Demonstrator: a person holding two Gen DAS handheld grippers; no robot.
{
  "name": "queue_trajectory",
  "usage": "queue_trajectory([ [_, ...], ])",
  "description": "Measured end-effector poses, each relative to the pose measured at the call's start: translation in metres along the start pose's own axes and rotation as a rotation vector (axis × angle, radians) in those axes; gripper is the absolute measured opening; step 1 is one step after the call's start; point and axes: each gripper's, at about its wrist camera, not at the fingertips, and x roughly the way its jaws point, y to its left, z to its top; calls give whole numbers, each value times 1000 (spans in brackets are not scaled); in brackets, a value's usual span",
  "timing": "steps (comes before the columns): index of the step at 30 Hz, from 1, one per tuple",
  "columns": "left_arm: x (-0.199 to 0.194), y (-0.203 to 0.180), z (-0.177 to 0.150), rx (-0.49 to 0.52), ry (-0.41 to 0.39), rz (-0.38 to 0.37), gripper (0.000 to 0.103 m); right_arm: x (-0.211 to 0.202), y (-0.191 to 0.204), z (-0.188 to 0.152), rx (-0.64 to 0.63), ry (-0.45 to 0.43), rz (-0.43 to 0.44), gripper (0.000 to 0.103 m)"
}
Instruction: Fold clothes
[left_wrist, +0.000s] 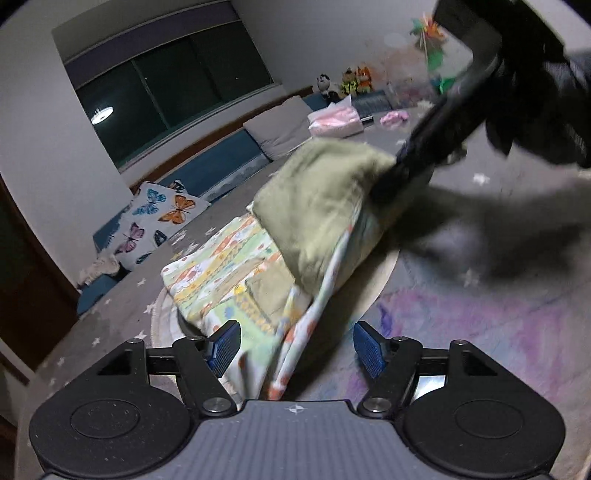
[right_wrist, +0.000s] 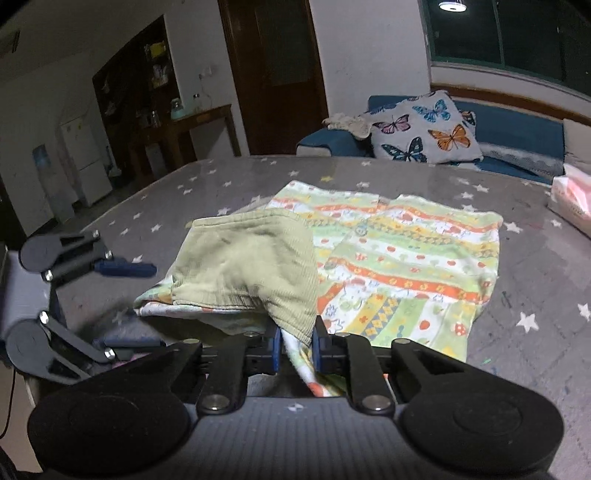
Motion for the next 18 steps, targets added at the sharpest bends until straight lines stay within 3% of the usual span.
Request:
queue_trajectory([
  [1,3,1,-2,-1,5,10,68,-1,1,0,-2,-2,-3,14],
  [3,10,7,-3,-29,22,23,36,-2,3,-1,-5,-7,-10,12],
  [6,13,17,-6,-73,36,23,9,-7,8,-5,-6,-20,-19,10],
  [12,-27,18,-3,-90,-1,-29,6,-36,21,-12,-22,-50,5,9],
  [18,-90,10,3,-71,-33,-102,6,-94,43,-25,-56,-39,70,8],
])
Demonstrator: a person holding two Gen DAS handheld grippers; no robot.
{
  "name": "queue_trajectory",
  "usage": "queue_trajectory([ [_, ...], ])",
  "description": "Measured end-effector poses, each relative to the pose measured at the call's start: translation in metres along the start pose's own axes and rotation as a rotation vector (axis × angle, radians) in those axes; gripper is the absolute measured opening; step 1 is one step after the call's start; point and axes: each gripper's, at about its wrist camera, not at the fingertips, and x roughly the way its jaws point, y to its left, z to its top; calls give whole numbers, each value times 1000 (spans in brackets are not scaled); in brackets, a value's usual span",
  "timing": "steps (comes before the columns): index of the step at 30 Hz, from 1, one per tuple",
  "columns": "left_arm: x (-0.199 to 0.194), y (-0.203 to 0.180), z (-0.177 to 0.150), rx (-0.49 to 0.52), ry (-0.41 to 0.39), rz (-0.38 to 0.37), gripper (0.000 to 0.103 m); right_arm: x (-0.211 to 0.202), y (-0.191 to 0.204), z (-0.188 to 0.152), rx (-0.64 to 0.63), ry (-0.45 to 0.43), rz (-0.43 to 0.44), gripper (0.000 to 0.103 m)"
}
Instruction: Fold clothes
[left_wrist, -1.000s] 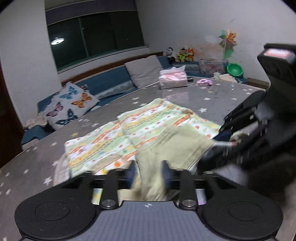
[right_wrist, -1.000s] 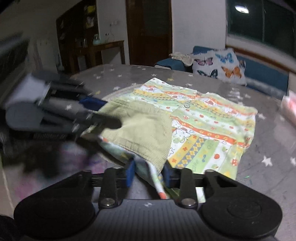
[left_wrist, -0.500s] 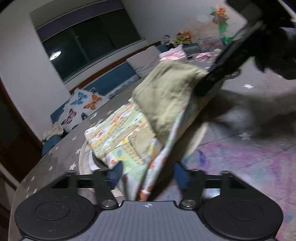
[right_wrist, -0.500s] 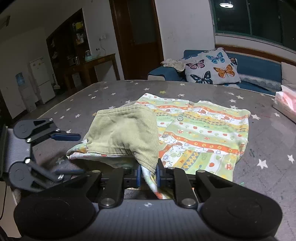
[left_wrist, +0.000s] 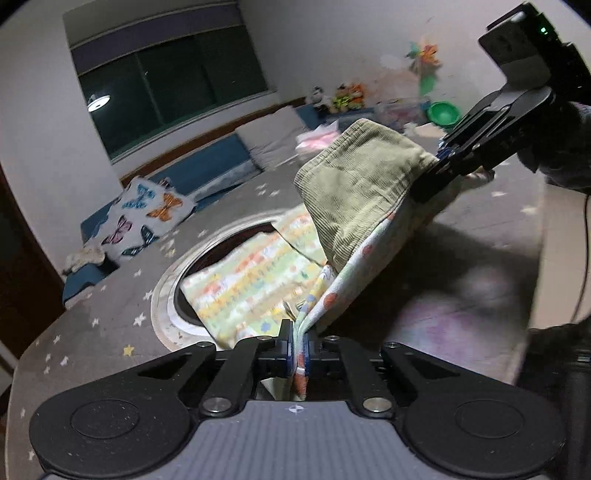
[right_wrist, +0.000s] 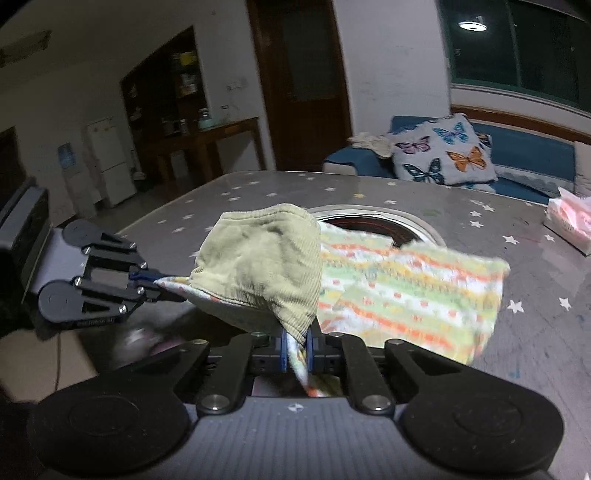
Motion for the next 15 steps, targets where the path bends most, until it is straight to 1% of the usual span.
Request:
queue_trajectory([
  [3,-1,4,13,8,-16,13,6,-9,5,9,-41,-2,-21,8],
  [7,18,24,32,-18,-46,28,6,1,-10,32,-56,-17,-53,8],
  [11,59,52,54,-27,-39,46,6,25,-37,60,-69,-9,-92,8],
  [15,112,76,70,-44,11,46,6,58,-68,80,-44,25,-124,8],
])
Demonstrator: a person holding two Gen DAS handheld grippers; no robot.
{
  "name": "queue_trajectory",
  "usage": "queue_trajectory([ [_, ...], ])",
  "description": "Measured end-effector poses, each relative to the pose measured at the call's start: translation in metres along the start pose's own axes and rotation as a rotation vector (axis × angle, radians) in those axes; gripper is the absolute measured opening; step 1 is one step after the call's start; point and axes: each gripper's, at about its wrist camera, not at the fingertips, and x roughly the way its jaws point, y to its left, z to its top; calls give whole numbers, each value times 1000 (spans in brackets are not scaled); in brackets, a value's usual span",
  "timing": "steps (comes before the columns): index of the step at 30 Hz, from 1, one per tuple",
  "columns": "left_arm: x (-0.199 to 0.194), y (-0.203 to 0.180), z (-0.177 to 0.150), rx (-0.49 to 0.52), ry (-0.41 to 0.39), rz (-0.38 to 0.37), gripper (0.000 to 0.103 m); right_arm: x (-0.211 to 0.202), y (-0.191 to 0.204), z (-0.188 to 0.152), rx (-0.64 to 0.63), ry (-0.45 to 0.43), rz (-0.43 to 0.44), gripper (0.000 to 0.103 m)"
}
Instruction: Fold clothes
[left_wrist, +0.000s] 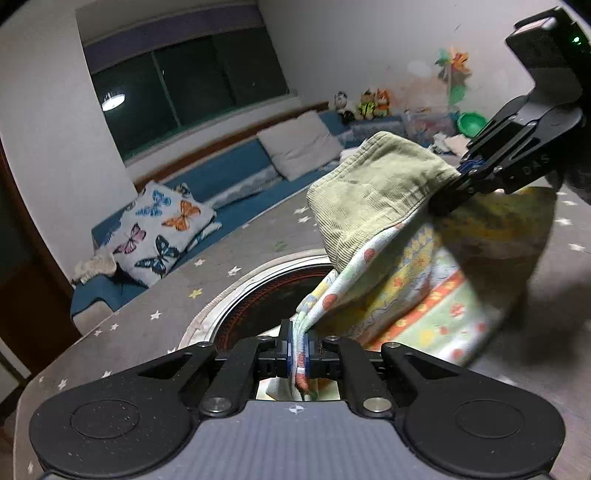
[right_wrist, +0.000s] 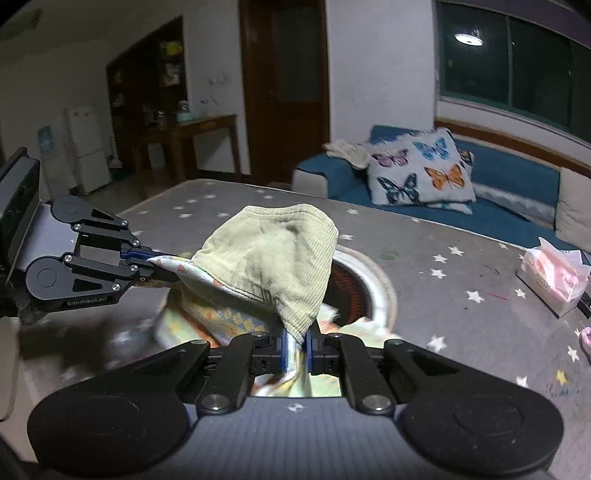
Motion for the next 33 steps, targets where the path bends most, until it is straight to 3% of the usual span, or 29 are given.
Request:
queue_trajectory([
  [6,70,18,2,-63,94,-7,8,67,-37,6,63,67,-43,8],
  [10,101,24,-6,-110,145,-1,18,98,-60,-5,117,109,-92,19],
  [12,108,25,-9,-129,157,17,29,96,-66,-10,111,104,-124,28],
  [13,109,25,-10,-137,159,30,29,92,-67,-11,106,97,-140,36],
  [19,116,37,-13,-181,180,94,41,49,-67,-5,88,11,-252,37],
  [23,109,38,-11,-182,163,122,44,17,-49,-2,95,-61,-197,37],
  [26,105,36,-6,-189,149,158,51,21,-34,-14,100,-40,-123,37],
  [29,101,35,-2,-200,134,166,67,27,-18,-28,105,-12,-46,38],
  [33,99,30,-2,-185,129,167,91,53,-38,-50,173,61,-83,38],
])
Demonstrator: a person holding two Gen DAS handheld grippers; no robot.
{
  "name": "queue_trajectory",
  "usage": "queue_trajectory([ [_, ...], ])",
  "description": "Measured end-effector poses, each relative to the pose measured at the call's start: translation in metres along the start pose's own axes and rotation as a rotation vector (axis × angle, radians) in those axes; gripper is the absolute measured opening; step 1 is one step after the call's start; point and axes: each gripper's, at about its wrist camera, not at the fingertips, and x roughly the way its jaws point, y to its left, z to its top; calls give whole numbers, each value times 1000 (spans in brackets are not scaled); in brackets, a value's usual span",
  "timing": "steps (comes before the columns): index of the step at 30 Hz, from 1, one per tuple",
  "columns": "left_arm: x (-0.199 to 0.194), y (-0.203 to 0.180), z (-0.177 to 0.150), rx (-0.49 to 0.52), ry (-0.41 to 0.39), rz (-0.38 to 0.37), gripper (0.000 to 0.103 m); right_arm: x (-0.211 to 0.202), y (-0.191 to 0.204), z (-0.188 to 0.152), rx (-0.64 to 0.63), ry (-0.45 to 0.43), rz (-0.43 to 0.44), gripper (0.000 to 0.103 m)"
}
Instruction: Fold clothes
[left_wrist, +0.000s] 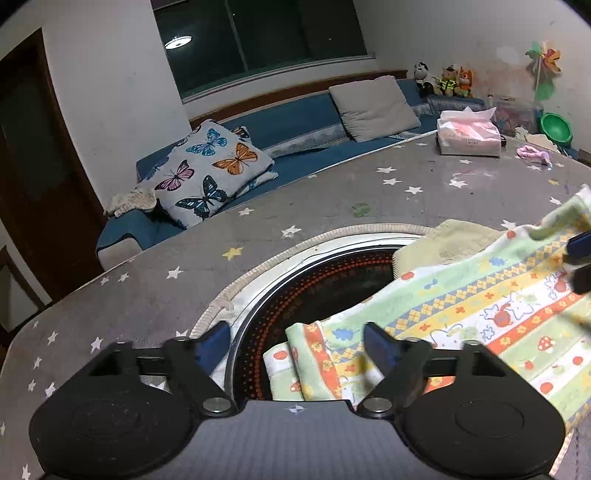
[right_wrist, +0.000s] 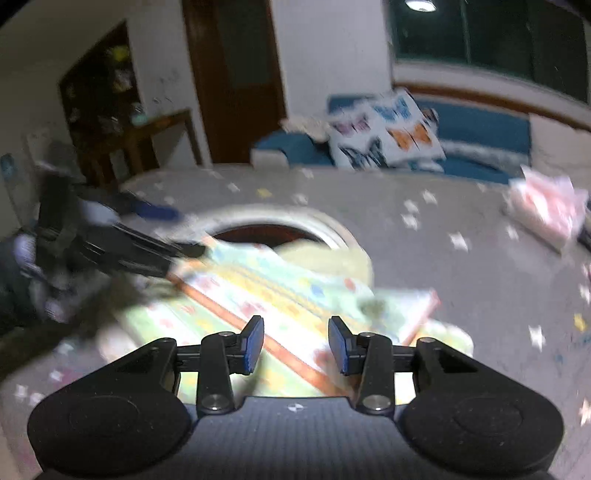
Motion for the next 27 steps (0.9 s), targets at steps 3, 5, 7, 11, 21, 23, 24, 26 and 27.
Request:
queue_trajectory([
  [3,5,1,-2,-1,10,13,95,12,-30,-6,89,25,-59,39],
  [5,10,2,-2,-12,30,24,97,10,-48,-9,136,17,-78,37],
  [7,14,3,-1,-27,41,31,101,7,-50,-5,146,7,-84,37],
  [11,18,-2,7,-49,34,22,103,9,-36,6,104,-19,-55,40],
  [21,47,-30,29,-23,56,-7,103,63,-23,23,64,11,-58,41],
  [23,51,-31,30,-29,62,-19,103,66,-23,26,54,20,-73,41],
  [24,53,-31,31,-32,65,-24,103,67,-22,27,45,22,-79,41],
  [26,52,-31,31,-34,70,-19,103,66,-19,29,26,23,-92,41],
  [27,50,-30,30,-35,69,-16,103,64,-17,30,17,21,-100,41],
])
